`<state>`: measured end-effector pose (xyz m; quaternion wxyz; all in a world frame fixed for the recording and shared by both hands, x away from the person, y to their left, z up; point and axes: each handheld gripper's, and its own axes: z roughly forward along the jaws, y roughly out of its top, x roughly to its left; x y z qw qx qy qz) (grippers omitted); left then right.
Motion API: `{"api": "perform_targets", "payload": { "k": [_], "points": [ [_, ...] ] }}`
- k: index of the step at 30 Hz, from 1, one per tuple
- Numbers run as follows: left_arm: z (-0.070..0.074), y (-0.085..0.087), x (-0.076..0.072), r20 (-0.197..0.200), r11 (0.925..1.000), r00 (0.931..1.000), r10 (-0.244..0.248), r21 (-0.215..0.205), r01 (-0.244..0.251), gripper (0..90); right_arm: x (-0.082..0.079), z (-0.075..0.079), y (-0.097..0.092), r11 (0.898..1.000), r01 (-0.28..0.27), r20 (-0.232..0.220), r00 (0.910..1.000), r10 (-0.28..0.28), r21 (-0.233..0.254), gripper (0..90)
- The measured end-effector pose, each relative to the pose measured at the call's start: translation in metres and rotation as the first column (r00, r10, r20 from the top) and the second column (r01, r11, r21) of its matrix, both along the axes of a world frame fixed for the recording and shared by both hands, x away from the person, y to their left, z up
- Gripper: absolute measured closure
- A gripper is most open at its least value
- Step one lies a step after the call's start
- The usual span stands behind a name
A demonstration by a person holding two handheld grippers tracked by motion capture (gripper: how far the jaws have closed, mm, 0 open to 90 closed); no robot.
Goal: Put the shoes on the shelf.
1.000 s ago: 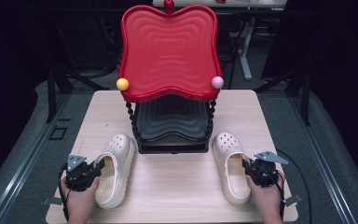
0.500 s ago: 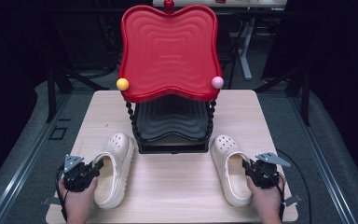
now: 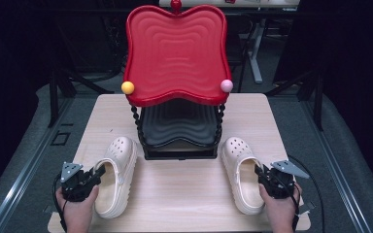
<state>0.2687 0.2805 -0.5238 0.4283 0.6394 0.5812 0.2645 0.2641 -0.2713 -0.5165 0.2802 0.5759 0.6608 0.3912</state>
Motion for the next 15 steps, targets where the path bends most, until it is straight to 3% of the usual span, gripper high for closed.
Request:
{"api": "perform_targets", "payload": {
  "k": [15],
  "points": [
    [0.029, -0.007, -0.025, 0.078, 0.9995, 0.9965, -0.028, 0.015, 0.027, 75.6, -0.025, 0.027, -0.002, 1.0, 0.005, 0.095, 0.9955, -0.006, 0.009, 76.4]
  ]
}}
